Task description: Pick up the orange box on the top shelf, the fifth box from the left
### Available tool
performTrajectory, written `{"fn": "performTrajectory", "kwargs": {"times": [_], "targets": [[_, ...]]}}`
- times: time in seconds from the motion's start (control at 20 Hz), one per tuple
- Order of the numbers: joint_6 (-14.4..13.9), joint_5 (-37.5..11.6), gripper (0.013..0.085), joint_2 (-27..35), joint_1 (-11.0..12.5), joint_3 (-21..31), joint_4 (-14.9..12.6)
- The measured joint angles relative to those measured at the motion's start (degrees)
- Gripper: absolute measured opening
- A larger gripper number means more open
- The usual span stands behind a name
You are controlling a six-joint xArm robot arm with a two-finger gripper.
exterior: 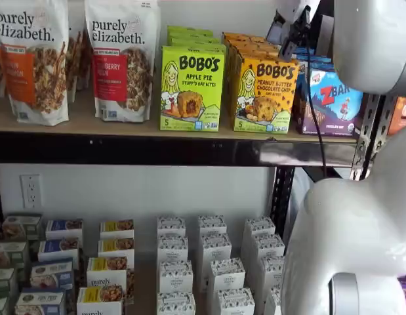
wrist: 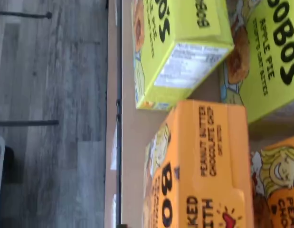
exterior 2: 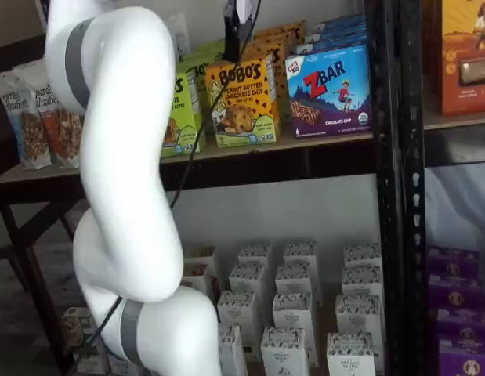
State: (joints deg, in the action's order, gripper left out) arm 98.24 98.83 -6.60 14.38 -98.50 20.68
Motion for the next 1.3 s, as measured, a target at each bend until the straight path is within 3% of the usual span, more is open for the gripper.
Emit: {"fn": "performTrajectory", "kwargs": {"times": [0.4, 0.85, 1.3], "targets": [[2.03, -3.88, 0.0850, -0.95, 0.37, 3.89, -2.44], [2.70, -8.62, 0.0850, -1.72, -0.83, 8.02, -5.98], [1.48, -6.51, 0.0850, -0.25, -2.73, 7.30, -9.44]]}}
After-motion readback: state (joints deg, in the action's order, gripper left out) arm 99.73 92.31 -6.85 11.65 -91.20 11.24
